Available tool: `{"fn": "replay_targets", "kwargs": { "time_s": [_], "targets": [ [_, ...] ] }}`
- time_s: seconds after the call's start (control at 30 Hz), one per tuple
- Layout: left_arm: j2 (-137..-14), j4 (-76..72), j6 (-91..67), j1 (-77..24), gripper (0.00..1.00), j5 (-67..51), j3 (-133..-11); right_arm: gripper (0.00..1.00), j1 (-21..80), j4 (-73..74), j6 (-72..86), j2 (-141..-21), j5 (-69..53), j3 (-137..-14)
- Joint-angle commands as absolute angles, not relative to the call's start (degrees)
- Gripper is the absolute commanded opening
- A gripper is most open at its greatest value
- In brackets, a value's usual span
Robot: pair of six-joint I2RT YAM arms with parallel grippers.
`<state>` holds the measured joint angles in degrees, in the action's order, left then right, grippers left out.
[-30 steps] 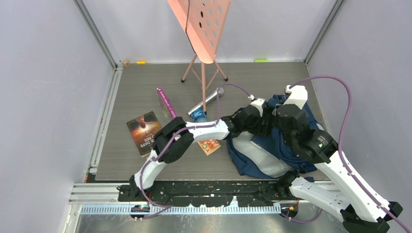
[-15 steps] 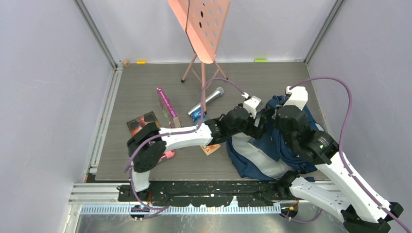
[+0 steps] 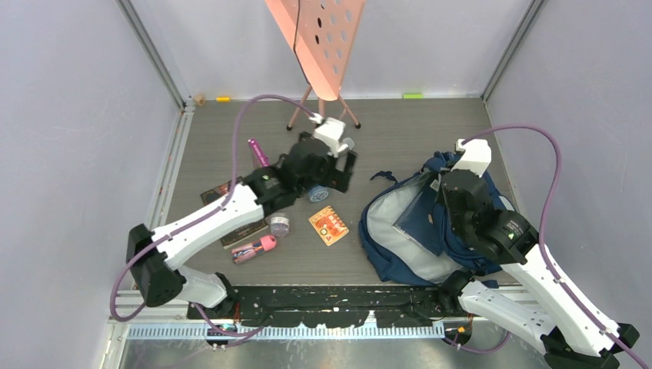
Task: Pack the student bag
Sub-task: Place the book in the student bag.
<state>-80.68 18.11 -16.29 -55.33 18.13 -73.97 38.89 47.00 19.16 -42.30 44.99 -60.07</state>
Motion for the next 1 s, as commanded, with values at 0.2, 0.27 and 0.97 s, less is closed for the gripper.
{"fn": "replay_targets", "kwargs": {
  "time_s": [0.2,0.27,0.97],
  "targets": [
    [-78.08,43.87,-12.36,-33.64,1.00,8.36,-77.90,0.00,38.85,41.36,19.18,-41.04,48.47,-59.28],
    [-78.51,43.25,-12.82,-29.29,1.00,4.20,-77.05,0.00,38.85,41.34,19.32,-41.08,47.98,-59.31],
    [-88.68,26.30,-19.05,-15.15,1.00,1.99,-68.48,0.01,38.86,41.06,19.09,-40.99,47.50,-59.44]
  ]
}}
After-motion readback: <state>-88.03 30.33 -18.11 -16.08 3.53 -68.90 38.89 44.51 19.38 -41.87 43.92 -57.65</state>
